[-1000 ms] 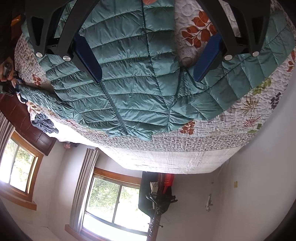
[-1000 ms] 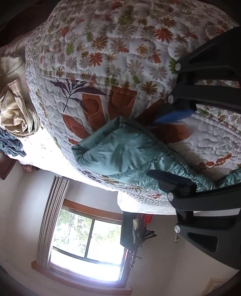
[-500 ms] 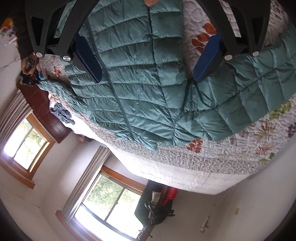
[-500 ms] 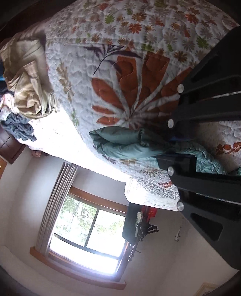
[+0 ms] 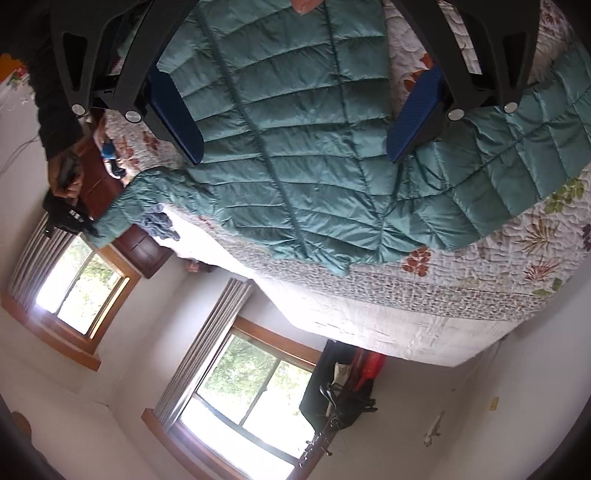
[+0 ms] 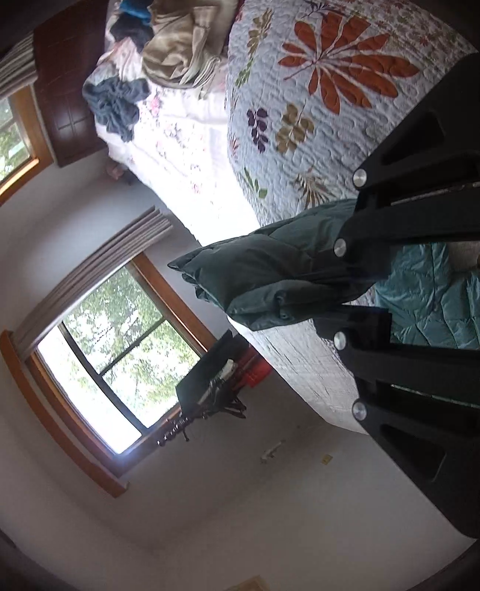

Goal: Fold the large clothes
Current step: 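Grasp the jacket sleeve cuff with the right gripper and lift it, then carry the held sleeve across the jacket body and release it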

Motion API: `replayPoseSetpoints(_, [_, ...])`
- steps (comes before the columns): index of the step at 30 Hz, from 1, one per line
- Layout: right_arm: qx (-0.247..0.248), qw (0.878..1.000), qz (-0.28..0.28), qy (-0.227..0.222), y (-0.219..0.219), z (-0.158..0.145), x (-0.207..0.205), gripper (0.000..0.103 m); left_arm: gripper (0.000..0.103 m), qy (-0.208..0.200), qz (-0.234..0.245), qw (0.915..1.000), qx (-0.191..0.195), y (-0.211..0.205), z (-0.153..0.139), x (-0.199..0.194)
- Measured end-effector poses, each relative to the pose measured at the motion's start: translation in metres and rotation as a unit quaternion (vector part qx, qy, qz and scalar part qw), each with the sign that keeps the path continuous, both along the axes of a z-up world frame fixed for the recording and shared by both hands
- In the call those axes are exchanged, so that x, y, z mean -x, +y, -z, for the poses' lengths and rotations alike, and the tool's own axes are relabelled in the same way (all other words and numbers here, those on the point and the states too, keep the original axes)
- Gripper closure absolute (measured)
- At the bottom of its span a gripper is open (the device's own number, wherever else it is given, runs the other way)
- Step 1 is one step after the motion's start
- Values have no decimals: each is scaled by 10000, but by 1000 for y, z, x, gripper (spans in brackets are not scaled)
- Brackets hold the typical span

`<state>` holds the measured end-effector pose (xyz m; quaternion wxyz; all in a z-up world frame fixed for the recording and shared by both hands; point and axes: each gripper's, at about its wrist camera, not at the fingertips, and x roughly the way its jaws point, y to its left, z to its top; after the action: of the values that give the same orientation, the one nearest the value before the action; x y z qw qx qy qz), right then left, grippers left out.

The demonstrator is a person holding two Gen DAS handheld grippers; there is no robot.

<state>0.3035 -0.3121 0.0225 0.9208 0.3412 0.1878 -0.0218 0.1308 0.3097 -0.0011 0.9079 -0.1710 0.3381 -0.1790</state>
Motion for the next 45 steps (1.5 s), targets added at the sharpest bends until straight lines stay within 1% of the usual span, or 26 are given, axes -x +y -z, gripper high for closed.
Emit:
replayPoseSetpoints(3, [237,9991,-355,-81,44,-15,-14,96,4,268,-98,9996,-40,1,-9,-5])
replayPoseSetpoints(6, [550,9958,-720,-138,94,-25,-30,96,4,247,-100,9996,-51,0,-14,-8])
replayPoseSetpoints(9, [916,9895,-1113,-108,148,-25,-46,96,4,243,-132,9996,10,-1,-17,-12])
replayPoseSetpoints(12, [1361,9793,-1500,-1,204,-14,-61,96,4,243,-142,9995,140,-1,-19,-19])
replayPoseSetpoints(14, [1592,9708,-1788,136,238,2,-70,96,4,246,-91,9991,325,0,-18,-23])
replayPoseSetpoints(17, [1869,9550,-2273,372,291,28,-80,96,4,234,40,9970,738,3,-17,-31])
replayPoseSetpoints(19, [2101,9418,-2571,531,323,49,-85,96,4,238,41,9963,822,4,-16,-37])
replayPoseSetpoints(22, [2366,9204,-2996,842,367,84,-89,96,4,294,57,9961,826,1,-12,-47])
replayPoseSetpoints(24, [2484,9075,-3220,1053,389,108,-89,96,4,353,83,9954,882,0,-7,-55])
replayPoseSetpoints(26, [2579,8943,-3430,1271,406,133,-88,96,4,476,116,9934,1033,0,1,-64])
replayPoseSetpoints(27, [2602,8890,-3512,1367,412,143,-89,92,4,545,137,9918,1150,1,5,-69])
replayPoseSetpoints(28, [2601,8827,-3629,1467,418,151,-88,91,4,619,141,9901,1254,2,10,-74])
replayPoseSetpoints(29, [2599,8775,-3735,1518,423,156,-86,86,4,712,137,9882,1347,2,16,-80])
replayPoseSetpoints(30, [2583,8740,-3819,1536,425,158,-85,69,4,787,140,9865,1427,3,21,-84])
replayPoseSetpoints(31, [2561,8720,-3879,1533,425,156,-81,64,4,884,158,9837,1555,3,28,-90])
replayPoseSetpoints(33, [2550,8745,-3874,1415,416,144,-69,58,4,1129,129,9758,1867,5,44,-103])
replayPoseSetpoints(34, [2530,8772,-3849,1352,407,134,-59,56,4,1221,131,9717,2018,5,51,-108])
replayPoseSetpoints(35, [2479,8808,-3821,1294,395,125,-49,52,4,1370,134,9666,2161,3,60,-115])
replayPoseSetpoints(36, [2400,8853,-3796,1207,382,115,-36,47,4,1524,119,9630,2217,0,69,-121])
replayPoseSetpoints(37, [2306,8912,-3757,1070,366,106,-20,44,4,1672,115,9602,2233,-5,78,-128])
replayPoseSetpoints(39, [2225,9020,-3602,850,335,93,15,35,4,1918,169,9576,2144,-19,93,-142])
replayPoseSetpoints(40, [2154,9085,-3502,746,321,89,35,33,4,2060,165,9570,2034,-28,103,-151])
replayPoseSetpoints(42, [2029,9159,-3404,636,299,84,64,33,4,2278,148,9550,1895,-41,118,-167])
replayPoseSetpoints(45, [1872,9267,-3210,553,270,84,108,31,4,2644,-3,9493,1698,-55,141,-197])
